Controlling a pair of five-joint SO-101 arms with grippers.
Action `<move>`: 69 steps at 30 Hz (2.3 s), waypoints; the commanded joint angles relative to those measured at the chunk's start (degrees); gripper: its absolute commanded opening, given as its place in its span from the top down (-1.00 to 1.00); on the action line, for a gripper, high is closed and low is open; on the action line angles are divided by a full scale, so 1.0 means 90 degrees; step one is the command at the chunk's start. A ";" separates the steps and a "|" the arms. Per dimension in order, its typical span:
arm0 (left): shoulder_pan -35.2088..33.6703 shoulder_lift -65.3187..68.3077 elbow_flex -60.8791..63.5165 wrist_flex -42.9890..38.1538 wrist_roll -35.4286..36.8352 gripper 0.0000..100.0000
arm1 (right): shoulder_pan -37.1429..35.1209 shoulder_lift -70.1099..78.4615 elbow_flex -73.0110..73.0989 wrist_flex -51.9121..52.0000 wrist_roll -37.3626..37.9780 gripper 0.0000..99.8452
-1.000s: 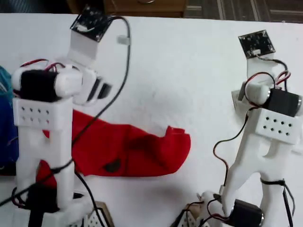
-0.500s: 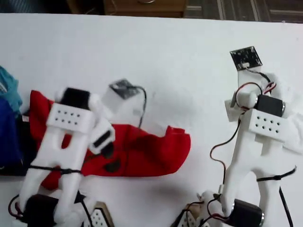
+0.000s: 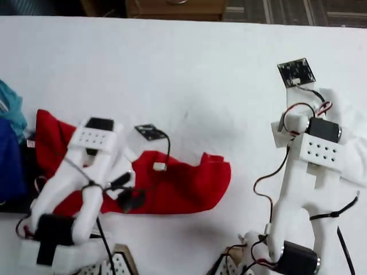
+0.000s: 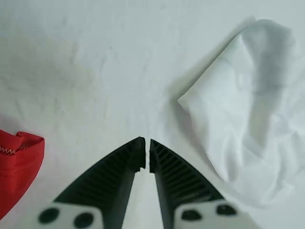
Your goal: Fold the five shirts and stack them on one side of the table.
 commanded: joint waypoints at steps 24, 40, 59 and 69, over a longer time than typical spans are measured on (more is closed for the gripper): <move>-0.0615 0.1856 -0.1490 -0.0400 0.0313 0.90 | 0.0034 -0.0142 -0.0020 -0.0073 0.0059 0.96; -0.0635 0.1846 -0.4205 0.0654 0.1035 0.95 | -0.0435 -0.0151 -0.0049 0.0142 0.0049 0.96; -0.0635 0.1856 -0.4410 0.0635 0.1016 0.95 | -0.3228 0.1431 -0.0059 0.0591 0.0000 0.63; -0.0635 0.1856 -0.4410 0.0625 0.1006 0.95 | -0.3648 0.2398 -0.0029 0.0620 0.0020 0.62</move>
